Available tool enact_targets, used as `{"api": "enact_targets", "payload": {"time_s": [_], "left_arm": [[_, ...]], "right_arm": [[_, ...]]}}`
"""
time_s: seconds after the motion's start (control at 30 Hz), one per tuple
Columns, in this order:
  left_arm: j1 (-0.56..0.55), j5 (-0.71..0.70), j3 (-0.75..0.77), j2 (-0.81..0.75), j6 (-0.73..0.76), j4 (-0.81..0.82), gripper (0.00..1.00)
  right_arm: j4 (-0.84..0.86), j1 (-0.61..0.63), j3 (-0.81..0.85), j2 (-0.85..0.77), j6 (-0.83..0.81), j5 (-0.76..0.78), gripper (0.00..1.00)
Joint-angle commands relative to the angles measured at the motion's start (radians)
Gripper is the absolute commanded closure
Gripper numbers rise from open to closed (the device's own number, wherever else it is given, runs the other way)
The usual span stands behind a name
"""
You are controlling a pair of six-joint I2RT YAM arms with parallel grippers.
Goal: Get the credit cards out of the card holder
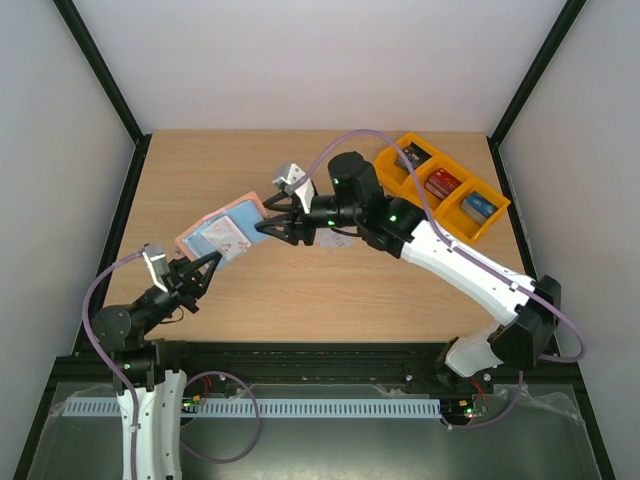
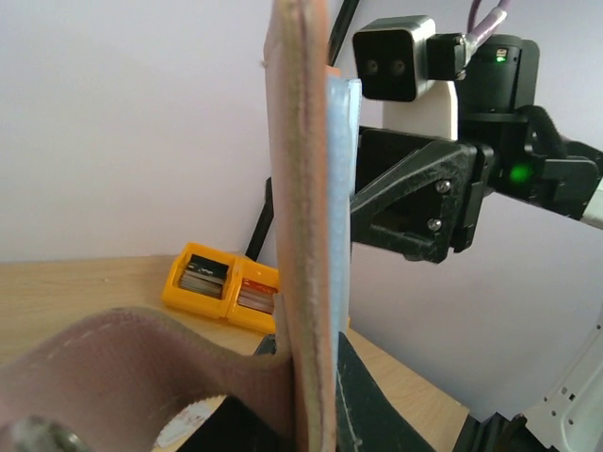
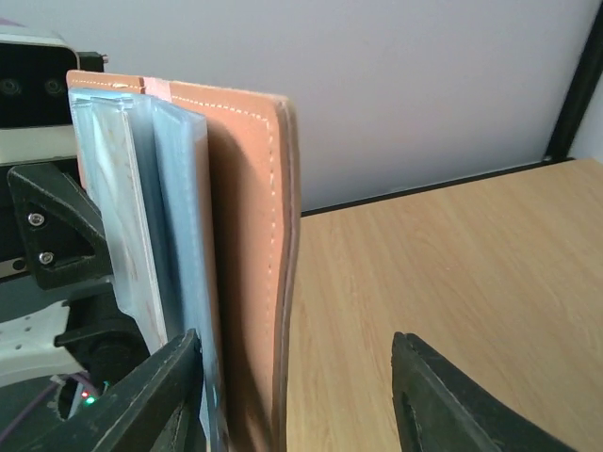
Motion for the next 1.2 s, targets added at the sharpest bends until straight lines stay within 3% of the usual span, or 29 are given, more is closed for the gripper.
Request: {"api": "enact_targets", "payload": {"time_s": [0.0, 0.1, 0.2, 0.47, 0.63, 0.73, 0.87, 1.0, 1.17], "left_arm": [[0.007, -0.02, 0.017, -0.023, 0.057, -0.001, 0.98], [0.007, -0.039, 0.018, -0.025, 0.07, -0.019, 0.98], [0.009, -0.044, 0.018, -0.024, 0.076, -0.023, 0.98], [0.01, -0.039, 0.029, -0.022, 0.093, -0.036, 0.98], [0.01, -0.022, 0.032, -0.024, 0.12, -0.043, 0.98], [0.01, 0.003, 0.037, -0.029, 0.137, -0.041, 0.98], [0.009, 0.032, 0.037, -0.042, 0.151, -0.02, 0.98], [0.01, 0.042, 0.03, -0.042, 0.138, 0.009, 0.98], [0.01, 0.056, 0.031, -0.044, 0.149, 0.014, 0.98]], "right_arm": [[-0.065, -0.012, 0.009, -0.076, -0.055, 0.062, 0.47], [-0.066, -0.012, 0.004, -0.12, -0.076, -0.05, 0.47], [-0.028, -0.002, -0.007, -0.128, -0.056, -0.174, 0.54], [-0.066, 0.071, 0.035, -0.053, -0.101, -0.25, 0.64], [0.037, 0.069, 0.03, -0.024, -0.043, -0.186, 0.75], [0.014, 0.063, 0.054, 0.004, -0.038, -0.124, 0.81], [0.006, 0.054, 0.052, 0.021, -0.03, -0.103, 0.81], [-0.001, 0.055, 0.054, 0.043, -0.021, -0.093, 0.75], [0.016, 0.054, 0.059, 0.063, -0.015, -0.145, 0.76]]}}
